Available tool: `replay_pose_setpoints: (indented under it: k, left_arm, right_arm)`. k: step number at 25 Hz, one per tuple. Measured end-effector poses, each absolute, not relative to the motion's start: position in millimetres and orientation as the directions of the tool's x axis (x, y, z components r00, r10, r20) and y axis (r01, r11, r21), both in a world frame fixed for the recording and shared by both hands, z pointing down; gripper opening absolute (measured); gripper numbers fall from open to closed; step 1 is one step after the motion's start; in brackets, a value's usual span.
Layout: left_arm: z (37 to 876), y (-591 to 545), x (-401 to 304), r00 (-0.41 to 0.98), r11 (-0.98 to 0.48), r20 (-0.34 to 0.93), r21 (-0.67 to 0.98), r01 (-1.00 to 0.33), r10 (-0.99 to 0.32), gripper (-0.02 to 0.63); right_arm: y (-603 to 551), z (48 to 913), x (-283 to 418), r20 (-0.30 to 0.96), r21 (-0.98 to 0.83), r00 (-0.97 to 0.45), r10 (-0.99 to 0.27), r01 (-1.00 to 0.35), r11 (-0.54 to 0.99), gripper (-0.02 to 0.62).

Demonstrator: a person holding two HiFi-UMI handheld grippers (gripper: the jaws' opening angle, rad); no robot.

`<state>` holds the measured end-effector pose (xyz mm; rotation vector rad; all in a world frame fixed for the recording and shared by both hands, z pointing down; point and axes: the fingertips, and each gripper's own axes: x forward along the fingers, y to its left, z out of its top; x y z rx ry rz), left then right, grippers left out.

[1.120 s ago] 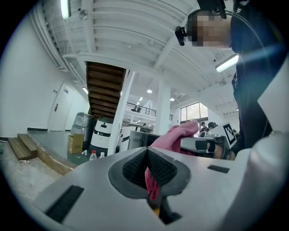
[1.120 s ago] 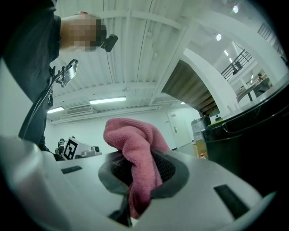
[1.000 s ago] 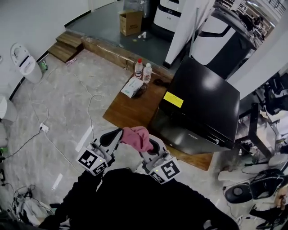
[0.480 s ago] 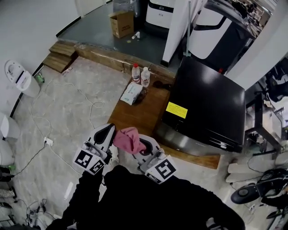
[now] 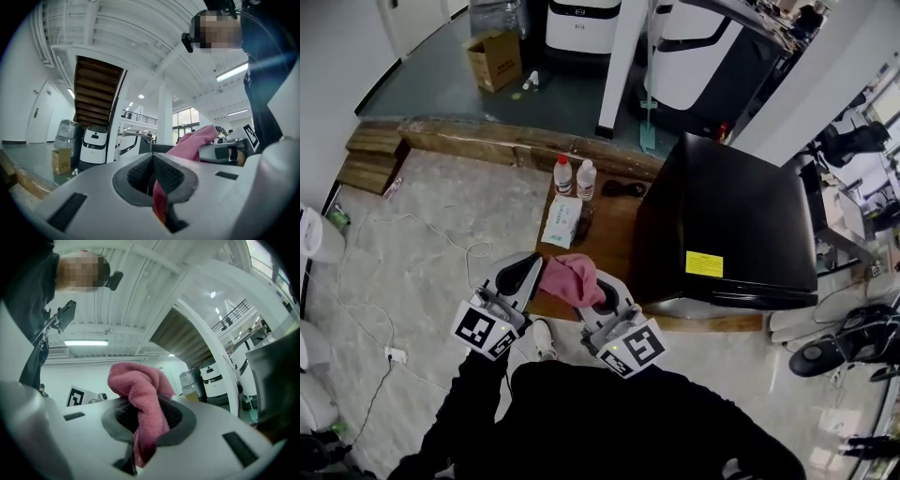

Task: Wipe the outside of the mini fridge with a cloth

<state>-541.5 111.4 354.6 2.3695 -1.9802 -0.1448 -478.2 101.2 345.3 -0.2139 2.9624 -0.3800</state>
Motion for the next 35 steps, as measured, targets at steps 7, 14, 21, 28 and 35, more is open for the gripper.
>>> replay_pose_setpoints:
  k: [7,14,21,28,35]
  left_arm:
    - [359,53,-605,0.341,-0.344,-0.052,0.079,-0.936,-0.939,0.006]
    - [360,-12,-604,0.491,-0.494,-0.065,0.057,-0.867,-0.869,0.006]
    - [368,-72,-598,0.549,-0.553,-0.076,0.036,-0.833,-0.832,0.006]
    - [381,-114,-581,0.598,-0.600,-0.059,0.032,-0.799,-0.799,0.006]
    - [389,-145,-569,0.637,-0.637,-0.032,0.026,-0.770,-0.771,0.006]
  right_arm:
    - [31,342,-533,-0.163,-0.338,-0.884,-0.437,-0.366,0.867,0.057]
    - [-55,345,-520,-0.215,-0.473,-0.678,-0.702,-0.557,0.683,0.057]
    - [-124,368,-485,-0.229,-0.645,-0.450,-0.863,-0.594,0.481,0.057]
    - [-175,402,-453,-0.180,-0.812,-0.249,-0.952,-0.508,0.286,0.057]
    - [-210,420,-430,-0.153,-0.901,-0.093,-0.984,-0.395,0.177,0.057]
